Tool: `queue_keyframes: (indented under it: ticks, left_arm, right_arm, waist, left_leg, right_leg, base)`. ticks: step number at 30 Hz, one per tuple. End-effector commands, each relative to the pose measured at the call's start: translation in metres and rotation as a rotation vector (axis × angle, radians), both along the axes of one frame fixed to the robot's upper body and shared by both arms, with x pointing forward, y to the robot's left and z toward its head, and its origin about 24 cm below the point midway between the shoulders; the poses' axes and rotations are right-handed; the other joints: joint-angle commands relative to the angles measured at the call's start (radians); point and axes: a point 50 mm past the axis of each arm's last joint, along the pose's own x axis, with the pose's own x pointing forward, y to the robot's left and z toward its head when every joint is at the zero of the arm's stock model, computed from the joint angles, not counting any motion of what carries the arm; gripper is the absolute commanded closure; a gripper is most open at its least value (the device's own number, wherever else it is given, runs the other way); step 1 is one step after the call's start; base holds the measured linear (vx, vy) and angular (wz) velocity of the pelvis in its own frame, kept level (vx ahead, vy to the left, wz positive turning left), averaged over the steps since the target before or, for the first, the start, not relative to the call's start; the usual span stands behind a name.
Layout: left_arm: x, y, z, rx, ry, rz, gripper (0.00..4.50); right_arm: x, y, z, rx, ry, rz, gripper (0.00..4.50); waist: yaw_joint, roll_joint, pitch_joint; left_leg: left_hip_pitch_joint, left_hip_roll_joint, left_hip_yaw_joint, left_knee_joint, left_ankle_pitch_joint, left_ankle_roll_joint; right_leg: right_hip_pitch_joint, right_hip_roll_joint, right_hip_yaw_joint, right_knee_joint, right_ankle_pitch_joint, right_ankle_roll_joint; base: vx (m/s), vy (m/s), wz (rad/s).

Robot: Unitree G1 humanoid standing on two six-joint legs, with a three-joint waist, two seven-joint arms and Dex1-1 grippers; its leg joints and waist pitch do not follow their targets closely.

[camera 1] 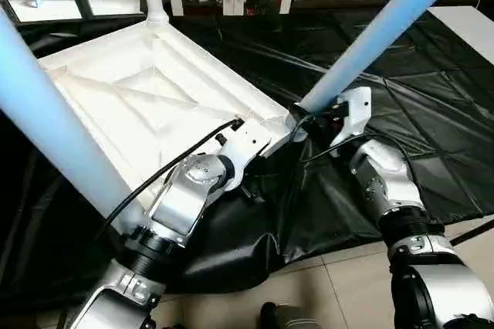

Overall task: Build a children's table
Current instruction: Insert table leg to table base

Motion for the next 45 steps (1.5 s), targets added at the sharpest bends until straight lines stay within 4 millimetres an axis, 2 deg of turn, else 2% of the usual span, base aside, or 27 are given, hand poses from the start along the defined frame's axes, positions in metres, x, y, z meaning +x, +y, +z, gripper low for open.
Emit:
queue_keyframes:
  ticks: [1, 4, 6, 10, 13, 16, 18, 20, 22, 23, 25, 26, 27, 28, 30, 32, 35, 36, 37, 38, 42, 45]
  left_arm:
    - [-0.004, -0.004, -0.002, 0.004, -0.012, -0.042, 4.50]
    - [-0.005, -0.003, -0.003, 0.009, -0.008, -0.054, 4.50]
    - [-0.006, -0.003, -0.003, 0.011, -0.006, -0.062, 4.50]
    - [-0.010, -0.004, -0.004, 0.023, -0.008, -0.123, 4.50]
    - [-0.012, -0.003, -0.006, 0.030, -0.007, -0.161, 4.50]
    - [-0.015, -0.001, -0.007, 0.043, -0.020, -0.210, 4.50]
    - [-0.017, 0.006, -0.011, 0.082, -0.033, -0.254, 4.50]
    - [-0.018, 0.010, -0.011, 0.091, -0.038, -0.275, 4.50]
    - [-0.024, 0.021, -0.014, 0.110, -0.047, -0.389, 4.50]
    - [-0.027, 0.023, -0.015, 0.108, -0.050, -0.429, 4.50]
    - [-0.031, 0.032, -0.019, 0.163, -0.054, -0.507, 4.50]
    - [-0.033, 0.036, -0.021, 0.186, -0.052, -0.537, 4.50]
    - [-0.034, 0.038, -0.022, 0.199, -0.050, -0.556, 4.50]
    - [-0.034, 0.041, -0.022, 0.185, -0.043, -0.567, 4.50]
    - [-0.034, 0.045, -0.021, 0.170, -0.031, -0.573, 4.50]
    - [-0.032, 0.051, -0.021, 0.173, -0.026, -0.586, 4.50]
    - [-0.030, 0.053, -0.021, 0.174, -0.038, -0.592, 4.50]
    - [-0.028, 0.053, -0.020, 0.167, -0.043, -0.594, 4.50]
    - [-0.027, 0.052, -0.020, 0.164, -0.046, -0.595, 4.50]
    - [-0.026, 0.052, -0.019, 0.161, -0.048, -0.601, 4.50]
    - [-0.025, 0.050, -0.017, 0.152, -0.044, -0.629, 4.50]
    - [-0.025, 0.050, -0.016, 0.133, -0.027, -0.635, 4.50]
  right_arm:
    - [-0.002, 0.012, 0.000, 0.022, -0.004, 0.087, 2.21]
    - [-0.003, 0.011, 0.000, 0.025, -0.006, 0.097, 2.30]
    - [-0.003, 0.010, 0.000, 0.025, -0.007, 0.101, 2.32]
    - [-0.005, 0.005, 0.002, 0.027, -0.017, 0.147, 2.42]
    - [-0.007, 0.001, 0.004, 0.018, -0.013, 0.200, 2.49]
    - [-0.008, -0.005, 0.006, 0.008, -0.009, 0.240, 2.51]
    - [-0.009, -0.016, 0.009, -0.031, 0.002, 0.275, 2.52]
    - [-0.010, -0.021, 0.011, -0.040, 0.008, 0.290, 2.52]
    - [-0.013, -0.035, 0.016, -0.072, 0.030, 0.361, 2.52]
    - [-0.014, -0.038, 0.017, -0.080, 0.034, 0.373, 2.52]
    - [-0.016, -0.044, 0.019, -0.103, 0.047, 0.414, 2.53]
    - [-0.016, -0.047, 0.021, -0.115, 0.046, 0.436, 2.53]
    - [-0.017, -0.049, 0.022, -0.122, 0.046, 0.450, 2.53]
    - [-0.018, -0.051, 0.027, -0.121, 0.047, 0.491, 2.53]
    - [-0.020, -0.053, 0.032, -0.107, 0.049, 0.541, 2.54]
    - [-0.027, -0.055, 0.035, -0.105, 0.073, 0.658, 2.54]
    - [-0.034, -0.057, 0.035, -0.097, 0.101, 0.746, 2.54]
    - [-0.037, -0.057, 0.033, -0.089, 0.117, 0.778, 2.54]
    - [-0.039, -0.058, 0.031, -0.090, 0.130, 0.802, 2.54]
    - [-0.041, -0.058, 0.027, -0.104, 0.140, 0.818, 2.54]
    - [-0.044, -0.060, 0.014, -0.214, 0.135, 0.834, 2.54]
    - [-0.044, -0.061, 0.012, -0.249, 0.115, 0.826, 2.54]
  waist:
    - [0.014, -0.002, -0.072]
    - [0.018, -0.001, -0.074]
    - [0.021, -0.001, -0.075]
    - [0.033, 0.003, -0.075]
    - [0.049, 0.006, -0.077]
    - [0.062, 0.006, -0.079]
    - [0.068, 0.005, -0.078]
    - [0.077, 0.004, -0.074]
    - [0.079, 0.002, -0.071]
    - [0.078, -0.003, -0.068]
    - [0.080, -0.001, -0.067]
    - [0.080, -0.004, -0.065]
    - [0.081, -0.002, -0.065]
    - [0.080, -0.005, -0.061]
    - [0.085, -0.003, -0.064]
    - [0.087, -0.011, -0.059]
    - [0.099, -0.007, -0.060]
    - [0.097, -0.014, -0.056]
    - [0.100, -0.012, -0.057]
    - [0.100, -0.014, -0.052]
    - [0.098, -0.017, -0.047]
    - [0.095, -0.019, -0.038]
  left_leg:
    - [0.008, 0.037, -0.007, -0.048, -0.100, 0.167]
    - [0.009, 0.037, -0.005, -0.042, -0.065, 0.189]
    - [0.010, 0.037, -0.004, -0.039, -0.069, 0.196]
    - [0.017, 0.040, -0.002, -0.038, -0.098, 0.182]
    - [0.020, 0.043, 0.000, -0.036, -0.063, 0.176]
    - [0.021, 0.042, 0.001, -0.033, -0.040, 0.184]
    - [0.023, 0.041, 0.002, -0.032, -0.045, 0.186]
    - [0.023, 0.040, 0.003, -0.032, -0.082, 0.166]
    - [0.021, 0.038, 0.002, -0.033, -0.123, 0.145]
    - [0.022, 0.037, 0.003, -0.034, -0.156, 0.130]
    - [0.025, 0.036, 0.001, -0.035, -0.186, 0.108]
    - [0.026, 0.035, 0.002, -0.035, -0.199, 0.104]
    - [0.028, 0.036, 0.003, -0.035, -0.201, 0.098]
    - [0.028, 0.038, 0.005, -0.036, -0.199, 0.093]
    - [0.026, 0.038, 0.003, -0.036, -0.179, 0.096]
    - [0.024, 0.038, 0.004, -0.035, -0.161, 0.105]
    - [0.026, 0.042, 0.008, -0.033, -0.139, 0.120]
    - [0.024, 0.041, 0.010, -0.033, -0.140, 0.124]
    - [0.024, 0.042, 0.009, -0.033, -0.142, 0.125]
    - [0.024, 0.041, 0.010, -0.033, -0.154, 0.122]
    - [0.024, 0.040, 0.008, -0.036, -0.190, 0.094]
    - [0.024, 0.039, 0.005, -0.039, -0.222, 0.083]
  right_leg:
    - [0.070, -0.061, 0.025, -0.046, -0.068, -0.314]
    - [0.070, -0.059, 0.027, -0.038, -0.012, -0.329]
    - [0.070, -0.059, 0.027, -0.036, -0.012, -0.333]
    - [0.066, -0.056, 0.027, -0.039, -0.054, -0.332]
    - [0.068, -0.054, 0.026, -0.030, -0.012, -0.338]
    - [0.070, -0.054, 0.026, -0.023, 0.032, -0.343]
    - [0.068, -0.052, 0.026, -0.024, 0.024, -0.340]
    - [0.067, -0.053, 0.027, -0.029, -0.037, -0.328]
    - [0.066, -0.053, 0.027, -0.034, -0.098, -0.313]
    - [0.062, -0.051, 0.027, -0.040, -0.146, -0.298]
    - [0.059, -0.052, 0.027, -0.043, -0.203, -0.279]
    - [0.055, -0.050, 0.027, -0.046, -0.231, -0.266]
    - [0.053, -0.051, 0.028, -0.045, -0.235, -0.263]
    - [0.049, -0.050, 0.028, -0.046, -0.237, -0.259]
    - [0.054, -0.050, 0.028, -0.040, -0.215, -0.262]
    - [0.053, -0.047, 0.028, -0.037, -0.193, -0.261]
    - [0.053, -0.046, 0.027, -0.032, -0.166, -0.266]
    - [0.051, -0.044, 0.027, -0.033, -0.166, -0.264]
    - [0.051, -0.047, 0.027, -0.032, -0.176, -0.263]
    - [0.047, -0.048, 0.028, -0.037, -0.205, -0.258]
    - [0.042, -0.053, 0.031, -0.046, -0.291, -0.234]
    - [0.037, -0.053, 0.032, -0.053, -0.357, -0.210]
  base:
    - [0.000, 0.000, 0.00]
    - [0.000, 0.000, 0.00]
    - [0.000, 0.000, 0.00]
    - [0.000, 0.000, 0.00]
    - [0.000, 0.000, 0.00]
    - [0.000, 0.000, 0.00]
    - [0.000, 0.000, 0.00]
    - [0.000, 0.000, 0.00]
    - [0.000, 0.000, 0.00]
    - [0.000, 0.000, 0.00]
    - [0.000, 0.000, 0.00]
    - [0.000, 0.000, 0.00]
    - [0.000, 0.000, 0.00]
    - [0.000, 0.000, 0.00]
    - [0.000, 0.000, 0.00]
    - [0.000, 0.000, 0.00]
    - [0.000, 0.000, 0.00]
    - [0.000, 0.000, 0.00]
    - [0.000, 0.000, 0.00]
    - [0.000, 0.000, 0.00]
    - [0.000, 0.000, 0.00]
    - [0.000, 0.000, 0.00]
